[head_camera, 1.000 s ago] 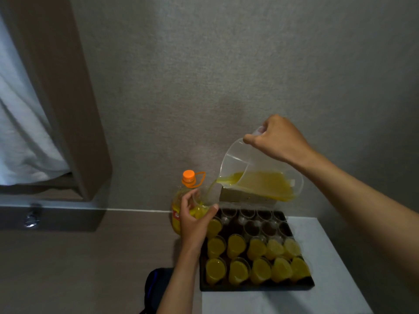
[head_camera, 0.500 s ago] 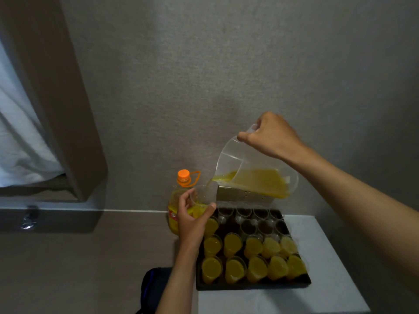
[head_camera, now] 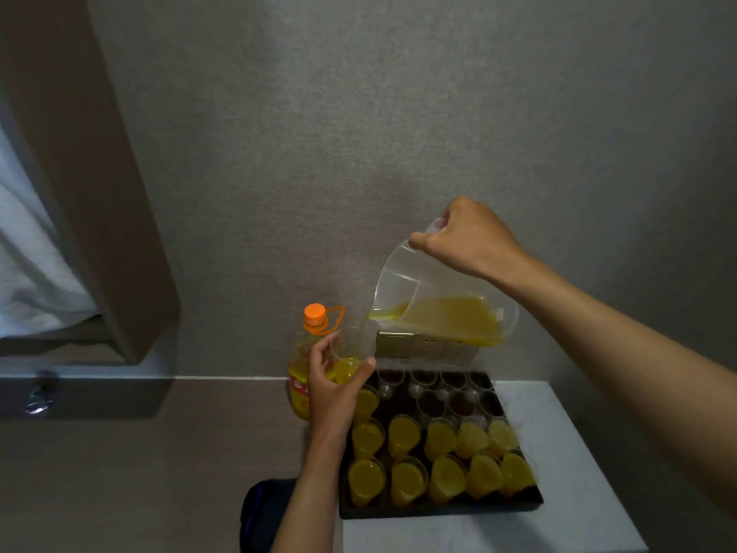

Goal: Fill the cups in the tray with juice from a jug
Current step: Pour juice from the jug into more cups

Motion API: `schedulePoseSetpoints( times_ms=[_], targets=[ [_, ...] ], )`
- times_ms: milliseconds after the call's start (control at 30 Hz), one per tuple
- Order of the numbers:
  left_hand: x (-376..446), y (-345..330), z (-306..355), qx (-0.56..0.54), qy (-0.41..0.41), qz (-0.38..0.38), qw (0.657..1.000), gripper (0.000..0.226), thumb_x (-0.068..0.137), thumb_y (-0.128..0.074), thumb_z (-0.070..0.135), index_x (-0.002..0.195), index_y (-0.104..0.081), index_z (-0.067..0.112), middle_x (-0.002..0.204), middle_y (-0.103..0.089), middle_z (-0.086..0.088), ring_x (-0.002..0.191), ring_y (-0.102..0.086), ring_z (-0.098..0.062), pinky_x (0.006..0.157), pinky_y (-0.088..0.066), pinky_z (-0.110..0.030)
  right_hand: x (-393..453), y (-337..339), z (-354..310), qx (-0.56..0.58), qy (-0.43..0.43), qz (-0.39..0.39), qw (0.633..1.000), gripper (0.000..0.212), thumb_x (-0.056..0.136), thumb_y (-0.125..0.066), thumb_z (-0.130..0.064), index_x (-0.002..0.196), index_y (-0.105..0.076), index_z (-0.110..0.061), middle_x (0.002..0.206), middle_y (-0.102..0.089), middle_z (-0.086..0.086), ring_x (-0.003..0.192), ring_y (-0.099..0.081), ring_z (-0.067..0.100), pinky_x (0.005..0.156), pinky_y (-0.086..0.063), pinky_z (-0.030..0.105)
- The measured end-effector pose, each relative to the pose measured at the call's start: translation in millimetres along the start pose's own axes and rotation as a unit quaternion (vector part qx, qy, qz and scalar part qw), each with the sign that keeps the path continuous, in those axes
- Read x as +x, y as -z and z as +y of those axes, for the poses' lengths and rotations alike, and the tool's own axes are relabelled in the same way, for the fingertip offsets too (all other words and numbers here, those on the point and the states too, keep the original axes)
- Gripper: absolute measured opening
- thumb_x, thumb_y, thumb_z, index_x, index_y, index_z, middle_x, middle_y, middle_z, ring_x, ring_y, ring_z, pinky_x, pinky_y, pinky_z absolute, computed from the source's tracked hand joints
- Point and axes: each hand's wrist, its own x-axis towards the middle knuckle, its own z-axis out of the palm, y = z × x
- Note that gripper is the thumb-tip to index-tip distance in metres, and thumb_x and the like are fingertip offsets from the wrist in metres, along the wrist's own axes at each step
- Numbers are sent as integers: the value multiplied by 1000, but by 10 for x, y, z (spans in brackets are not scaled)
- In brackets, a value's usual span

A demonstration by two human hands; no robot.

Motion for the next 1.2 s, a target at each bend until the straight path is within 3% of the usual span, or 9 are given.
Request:
schedulePoseSetpoints(
  times_ms=[167,567,733,867,1033,1200],
  targets=[
    [3,-6,-9,6,-2,6,1000,61,77,-87,12,128,-59,29,131,-60,10,125,-55,-12,105,-47,-36,4,3,-31,-9,-7,1,1000,52,83,-71,-38,50,-36,-18,36,-30,-7,37,-29,13,48,-29,28],
    [27,22,-39,10,0,-6,1000,61,76,-88,16,128,-59,31,132,-61,8,124,-55,-11,99,-48,-29,16,-63,20,3,-2,-6,1000,47,84,-71,-38,51,-41,-22,41,-34,-9,41,-33,15,52,-32,28],
    [12,1,-3,5,-2,-13,1000,60,77,-87,11,127,-58,29,129,-60,12,121,-54,-1,89,-45,-14,27,-58,9,-4,-6,-3,1000,47,83,-72,-39,52,-41,-21,40,-32,-9,42,-32,15,50,-30,28],
    [18,9,-18,7,-4,-17,1000,60,77,-87,12,127,-59,29,130,-59,12,122,-54,-2,91,-45,-17,26,-42,5,-4,-3,-5,1000,49,84,-72,-40,52,-40,-21,41,-32,-8,42,-32,15,50,-30,29],
    [38,41,-74,10,-6,-15,1000,60,76,-88,13,127,-59,28,132,-60,7,125,-55,-11,103,-48,-33,29,-48,-14,-1,1,-8,1000,46,83,-71,-39,54,-41,-20,46,-34,-5,44,-31,16,51,-29,29],
    [50,53,-112,2,-4,-7,1000,61,74,-89,10,125,-60,27,130,-62,3,124,-57,-15,105,-50,-40,21,-53,-42,-12,-3,-8,1000,49,82,-72,-40,52,-39,-19,42,-32,-7,44,-32,16,50,-29,29]
  ],
)
